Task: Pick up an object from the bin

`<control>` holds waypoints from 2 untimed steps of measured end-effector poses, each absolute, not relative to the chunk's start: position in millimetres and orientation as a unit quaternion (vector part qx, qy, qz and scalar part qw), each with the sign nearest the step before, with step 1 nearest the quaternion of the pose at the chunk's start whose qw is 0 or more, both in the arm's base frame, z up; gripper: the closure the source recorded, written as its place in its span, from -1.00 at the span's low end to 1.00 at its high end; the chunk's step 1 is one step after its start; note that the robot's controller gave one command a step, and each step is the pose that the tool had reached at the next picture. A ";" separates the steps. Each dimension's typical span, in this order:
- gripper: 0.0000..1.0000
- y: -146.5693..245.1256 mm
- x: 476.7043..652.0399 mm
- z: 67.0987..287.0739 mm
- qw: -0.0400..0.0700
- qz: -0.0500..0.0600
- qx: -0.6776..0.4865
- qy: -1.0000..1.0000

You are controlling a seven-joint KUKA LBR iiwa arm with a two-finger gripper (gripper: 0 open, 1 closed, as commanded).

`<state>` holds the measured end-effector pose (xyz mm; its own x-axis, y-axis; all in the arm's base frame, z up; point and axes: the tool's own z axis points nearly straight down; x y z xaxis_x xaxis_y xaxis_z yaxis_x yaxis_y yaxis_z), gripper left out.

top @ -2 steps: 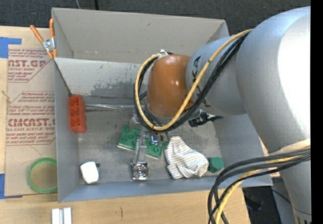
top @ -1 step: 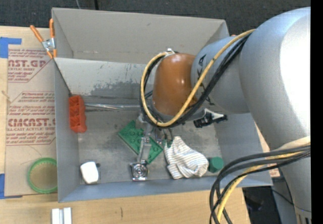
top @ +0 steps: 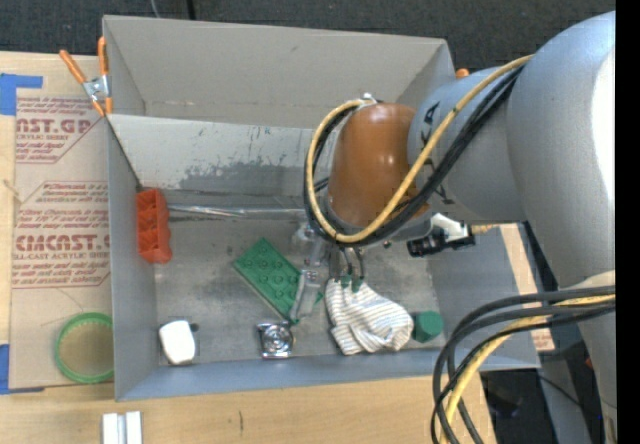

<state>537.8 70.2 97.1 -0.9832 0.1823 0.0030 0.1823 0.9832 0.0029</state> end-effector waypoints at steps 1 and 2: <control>-1.00 71.1 535.9 81.3 0.002 0.000 -0.139 -0.990; 1.00 65.0 522.6 72.4 -0.002 -0.005 -0.214 -0.977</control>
Offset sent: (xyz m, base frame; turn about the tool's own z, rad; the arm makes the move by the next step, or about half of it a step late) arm -0.0176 -0.0083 -0.0271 0.2517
